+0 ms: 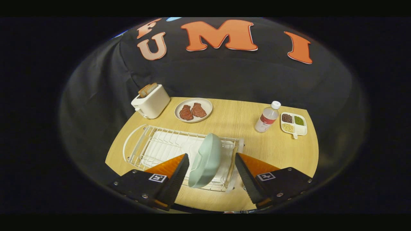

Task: Take the plate from the dish rack, then take the spoon from the basket and place it into the plate.

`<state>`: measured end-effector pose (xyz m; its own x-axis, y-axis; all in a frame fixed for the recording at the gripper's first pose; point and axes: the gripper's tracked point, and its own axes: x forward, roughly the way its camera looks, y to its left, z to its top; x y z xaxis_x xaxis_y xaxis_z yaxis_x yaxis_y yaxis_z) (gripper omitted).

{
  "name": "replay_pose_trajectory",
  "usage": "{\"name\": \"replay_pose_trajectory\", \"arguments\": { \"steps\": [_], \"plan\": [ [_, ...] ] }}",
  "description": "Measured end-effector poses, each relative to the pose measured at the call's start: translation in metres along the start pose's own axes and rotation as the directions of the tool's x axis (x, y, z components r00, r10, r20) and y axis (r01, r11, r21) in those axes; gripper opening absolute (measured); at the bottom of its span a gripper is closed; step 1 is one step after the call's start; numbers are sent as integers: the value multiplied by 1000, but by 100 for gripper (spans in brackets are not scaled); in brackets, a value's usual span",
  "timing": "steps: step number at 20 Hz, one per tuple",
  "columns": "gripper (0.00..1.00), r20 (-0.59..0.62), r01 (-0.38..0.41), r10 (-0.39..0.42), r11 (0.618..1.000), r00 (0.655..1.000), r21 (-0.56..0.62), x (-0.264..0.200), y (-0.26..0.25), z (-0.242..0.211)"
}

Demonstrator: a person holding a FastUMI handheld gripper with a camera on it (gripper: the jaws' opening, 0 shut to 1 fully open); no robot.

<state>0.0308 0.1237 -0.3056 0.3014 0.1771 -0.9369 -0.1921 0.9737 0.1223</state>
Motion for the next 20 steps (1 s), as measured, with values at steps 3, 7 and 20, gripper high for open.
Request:
{"name": "replay_pose_trajectory", "arguments": {
  "steps": [3,7,20],
  "plan": [
    [79,-69,24,-24,1000,997,0,14,4,-9],
    [64,-170,109,-117,992,979,-57,34,-5,-28],
    [25,-300,346,-356,934,885,-89,39,0,-35]
  ]
}}
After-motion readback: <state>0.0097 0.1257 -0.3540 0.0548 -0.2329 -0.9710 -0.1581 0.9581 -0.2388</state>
